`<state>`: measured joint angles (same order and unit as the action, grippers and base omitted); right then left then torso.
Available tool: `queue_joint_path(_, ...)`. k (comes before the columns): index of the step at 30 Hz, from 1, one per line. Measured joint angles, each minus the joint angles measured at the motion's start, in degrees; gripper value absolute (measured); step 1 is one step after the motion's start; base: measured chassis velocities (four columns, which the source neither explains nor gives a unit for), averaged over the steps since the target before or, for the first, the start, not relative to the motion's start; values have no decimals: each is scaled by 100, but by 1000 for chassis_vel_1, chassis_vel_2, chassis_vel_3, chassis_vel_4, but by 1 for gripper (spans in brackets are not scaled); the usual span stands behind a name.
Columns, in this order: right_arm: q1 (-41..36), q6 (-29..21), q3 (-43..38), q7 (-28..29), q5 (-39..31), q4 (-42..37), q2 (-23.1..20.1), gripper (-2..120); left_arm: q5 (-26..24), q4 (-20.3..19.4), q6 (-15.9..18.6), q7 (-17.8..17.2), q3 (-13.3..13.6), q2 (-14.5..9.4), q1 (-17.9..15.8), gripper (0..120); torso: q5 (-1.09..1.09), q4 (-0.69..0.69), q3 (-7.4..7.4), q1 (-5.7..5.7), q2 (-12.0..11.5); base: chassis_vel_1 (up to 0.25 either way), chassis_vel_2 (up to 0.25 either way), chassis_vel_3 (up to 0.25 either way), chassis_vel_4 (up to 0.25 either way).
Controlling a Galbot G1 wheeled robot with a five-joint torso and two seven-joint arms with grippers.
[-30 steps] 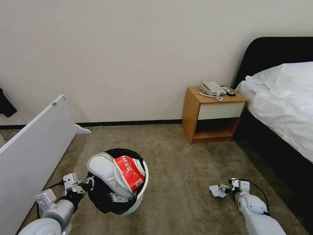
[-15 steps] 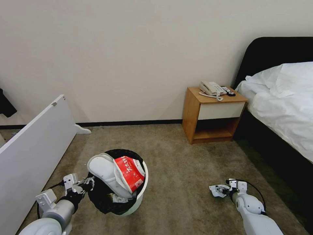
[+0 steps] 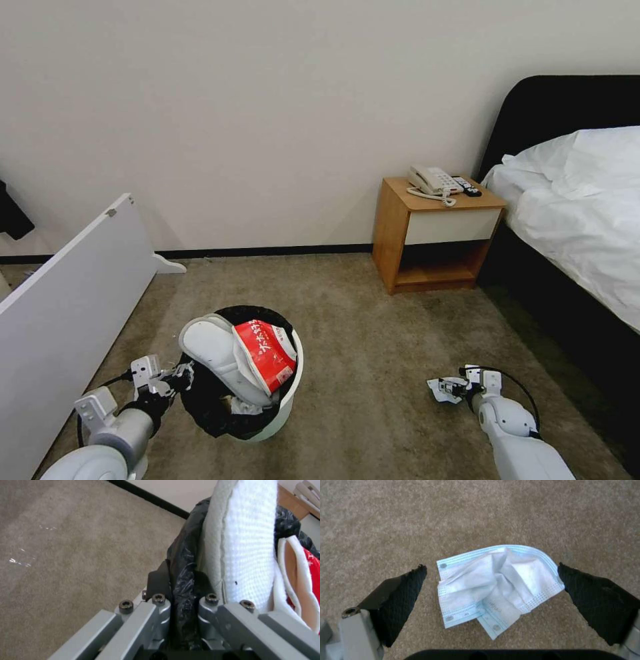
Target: Pick up the trash bin, then pick up the garbage from the floor and place it into the trash bin.
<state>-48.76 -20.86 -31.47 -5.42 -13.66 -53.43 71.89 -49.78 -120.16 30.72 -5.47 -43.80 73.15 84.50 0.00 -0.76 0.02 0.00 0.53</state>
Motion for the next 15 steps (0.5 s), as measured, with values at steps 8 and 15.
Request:
queue_joint_path(8, 54, 186, -23, -66, 142, 175, 36, 96, 15, 2, -17, 16, -4, 9, 11, 4, 0, 0, 0, 0, 0, 0, 0, 0, 0)
queue_joint_path(15, 75, 340, -96, -140, 250, 341, 40, 67, 27, 2, -26, 28, -9, 7, 14, 4, 0, 0, 0, 0, 0, 0, 0, 0, 0)
